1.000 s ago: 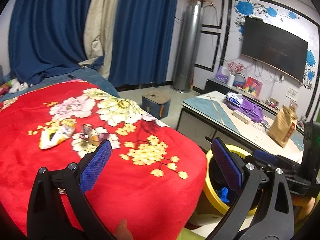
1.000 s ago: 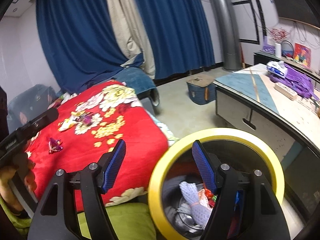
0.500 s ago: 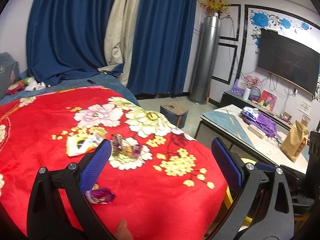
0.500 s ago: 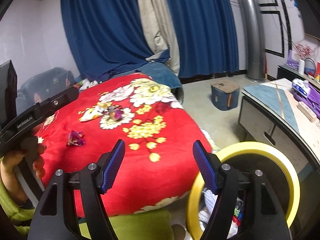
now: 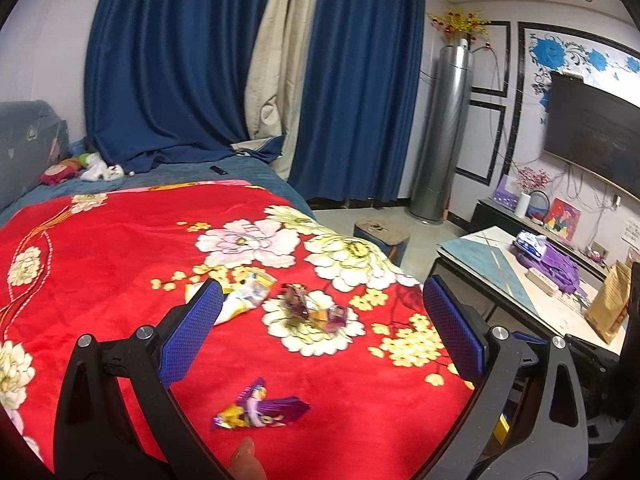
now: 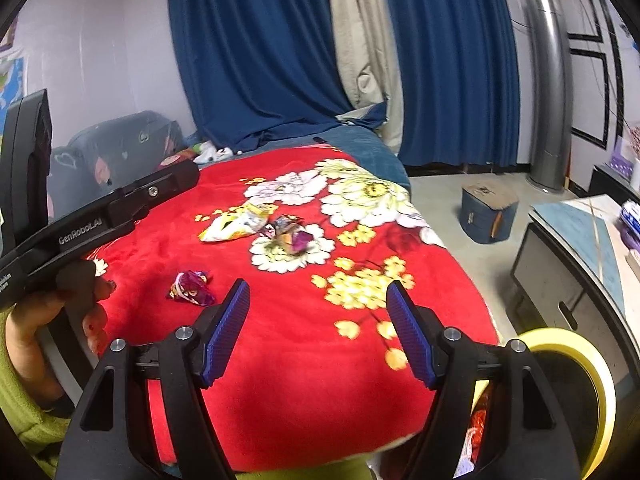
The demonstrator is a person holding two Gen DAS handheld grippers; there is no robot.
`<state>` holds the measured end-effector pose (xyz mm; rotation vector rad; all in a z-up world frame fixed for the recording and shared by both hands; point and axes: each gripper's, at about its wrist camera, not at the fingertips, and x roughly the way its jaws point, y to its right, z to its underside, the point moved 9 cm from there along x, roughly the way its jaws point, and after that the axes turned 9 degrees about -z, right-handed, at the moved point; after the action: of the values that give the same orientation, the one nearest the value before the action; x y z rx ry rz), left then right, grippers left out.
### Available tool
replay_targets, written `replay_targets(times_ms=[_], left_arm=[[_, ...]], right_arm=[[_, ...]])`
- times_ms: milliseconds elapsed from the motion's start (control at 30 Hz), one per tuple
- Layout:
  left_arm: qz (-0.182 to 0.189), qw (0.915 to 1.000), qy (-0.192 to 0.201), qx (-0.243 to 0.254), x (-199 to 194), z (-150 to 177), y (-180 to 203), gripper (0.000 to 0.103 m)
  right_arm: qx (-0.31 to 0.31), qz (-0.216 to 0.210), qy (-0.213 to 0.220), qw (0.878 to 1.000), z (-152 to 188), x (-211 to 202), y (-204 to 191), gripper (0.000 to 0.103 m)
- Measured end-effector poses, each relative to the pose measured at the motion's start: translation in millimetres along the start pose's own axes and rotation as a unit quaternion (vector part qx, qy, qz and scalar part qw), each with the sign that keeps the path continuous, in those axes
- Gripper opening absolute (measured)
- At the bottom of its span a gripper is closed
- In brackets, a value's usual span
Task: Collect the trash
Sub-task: 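Move both open tools back to the remaining wrappers on the bed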
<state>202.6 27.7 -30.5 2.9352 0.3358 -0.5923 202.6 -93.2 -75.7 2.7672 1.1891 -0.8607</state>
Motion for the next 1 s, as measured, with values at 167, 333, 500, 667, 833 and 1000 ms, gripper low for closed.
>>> replay_targets(times_ms=[167, 333, 500, 667, 833, 1000], left_arm=[[-0.015, 0.9996, -0.016, -0.020, 10.3, -0.6, -23.7, 0.092], [-0.035, 0.9977, -0.032, -0.049, 18.7, 3.3, -52.8, 0.092], [-0.055, 0.9948, -0.039, -0.076, 25.3, 4.5, -81.0, 0.092], [-0.065, 0.9920, -0.057, -0.093, 35.4, 11.5, -102.2, 0.092], [-0.061, 0.9891, -0.078, -0.109, 47.6, 19.3, -114.5, 0.080], [-0.044, 0.9841, -0.109, -0.133, 63.9, 31.5, -120.0, 0.069]], right_arm=[[-0.016, -0.009, -0.008, 1.000, -6.5, 18.5, -13.8, 0.068], [-0.033, -0.017, -0.014, 0.999, -14.0, 36.6, -26.2, 0.068], [-0.052, -0.025, -0.026, 0.998, -20.5, 60.6, -36.6, 0.068], [-0.069, -0.030, -0.042, 0.996, -26.3, 90.0, -44.5, 0.068], [-0.083, -0.032, -0.056, 0.994, -31.9, 116.1, -48.6, 0.064], [-0.098, -0.022, -0.081, 0.992, -32.2, 145.2, -43.8, 0.061]])
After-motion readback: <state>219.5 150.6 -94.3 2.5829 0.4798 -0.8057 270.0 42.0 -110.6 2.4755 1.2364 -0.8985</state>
